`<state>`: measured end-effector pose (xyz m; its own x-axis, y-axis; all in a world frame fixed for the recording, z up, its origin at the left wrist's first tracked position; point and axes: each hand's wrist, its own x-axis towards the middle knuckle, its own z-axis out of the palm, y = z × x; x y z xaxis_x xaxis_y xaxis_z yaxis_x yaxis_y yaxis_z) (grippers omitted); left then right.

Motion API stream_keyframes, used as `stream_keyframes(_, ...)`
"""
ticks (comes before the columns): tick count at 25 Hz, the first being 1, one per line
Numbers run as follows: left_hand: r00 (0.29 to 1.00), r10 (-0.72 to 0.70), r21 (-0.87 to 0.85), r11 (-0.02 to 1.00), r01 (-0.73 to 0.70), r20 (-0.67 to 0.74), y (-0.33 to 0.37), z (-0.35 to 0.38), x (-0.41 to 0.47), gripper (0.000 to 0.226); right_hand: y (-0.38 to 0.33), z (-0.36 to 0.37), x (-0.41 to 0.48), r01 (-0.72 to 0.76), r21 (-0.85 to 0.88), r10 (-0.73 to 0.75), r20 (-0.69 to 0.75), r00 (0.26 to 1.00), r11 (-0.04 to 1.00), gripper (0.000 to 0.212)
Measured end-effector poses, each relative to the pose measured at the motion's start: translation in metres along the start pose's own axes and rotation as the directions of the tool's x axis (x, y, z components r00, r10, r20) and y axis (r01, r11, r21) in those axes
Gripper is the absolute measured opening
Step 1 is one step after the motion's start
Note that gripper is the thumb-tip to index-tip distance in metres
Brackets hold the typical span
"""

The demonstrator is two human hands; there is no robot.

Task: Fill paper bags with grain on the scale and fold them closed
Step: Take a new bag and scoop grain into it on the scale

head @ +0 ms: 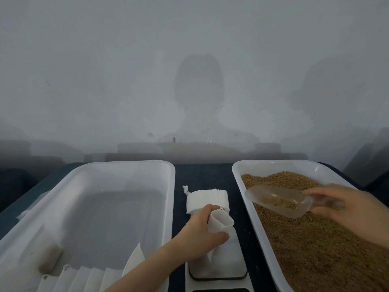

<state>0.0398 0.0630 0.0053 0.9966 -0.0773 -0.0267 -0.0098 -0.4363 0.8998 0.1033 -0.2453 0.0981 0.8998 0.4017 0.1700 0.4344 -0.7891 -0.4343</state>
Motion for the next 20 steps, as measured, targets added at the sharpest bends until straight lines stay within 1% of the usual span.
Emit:
stream_keyframes(2, 1.0, 0.019, -0.013, 1.0, -0.019, 0.004, 0.001, 0.0, 0.0, 0.042, -0.015, -0.001, -0.001, 0.059, 0.019, -0.06, 0.023, 0.998, 0.998, 0.035)
stream_keyframes(3, 1.0, 0.025, -0.015, 1.0, -0.025, 0.005, 0.002, 0.001, -0.001, 0.04, -0.02, -0.001, -0.001, 0.086, -0.012, -0.085, 0.036, 0.996, 0.996, 0.036)
stream_keyframes(6, 1.0, 0.027, 0.002, 1.0, -0.027, 0.008, 0.003, 0.001, -0.003, 0.041, -0.029, 0.001, 0.002, 0.146, -0.218, -0.143, 0.032, 0.989, 0.965, 0.044)
stream_keyframes(8, 1.0, 0.027, 0.015, 1.0, -0.027, 0.014, 0.003, 0.001, -0.003, 0.043, -0.036, 0.003, 0.004, 0.162, -0.294, -0.169, 0.002, 0.986, 0.942, 0.047)
stream_keyframes(10, 0.999, 0.027, 0.02, 0.999, -0.027, 0.019, 0.004, 0.001, -0.004, 0.045, -0.042, 0.004, 0.006, 0.193, -0.325, -0.213, -0.026, 0.977, 0.926, 0.045)
stream_keyframes(13, 0.999, 0.011, 0.032, 0.999, -0.012, 0.034, 0.005, 0.001, -0.004, 0.047, -0.05, 0.004, 0.009, 0.233, -0.381, -0.267, -0.04, 0.963, 0.895, 0.036)
stream_keyframes(17, 0.999, 0.0, 0.041, 0.999, -0.002, 0.047, 0.005, 0.001, -0.004, 0.052, -0.061, 0.004, 0.013, 0.273, -0.443, -0.298, 0.015, 0.955, 0.854, 0.035)
stream_keyframes(20, 0.999, 0.002, 0.048, 0.999, -0.004, 0.045, 0.005, 0.001, -0.003, 0.051, -0.069, 0.005, 0.015, 0.296, -0.46, -0.315, 0.037, 0.948, 0.837, 0.033)
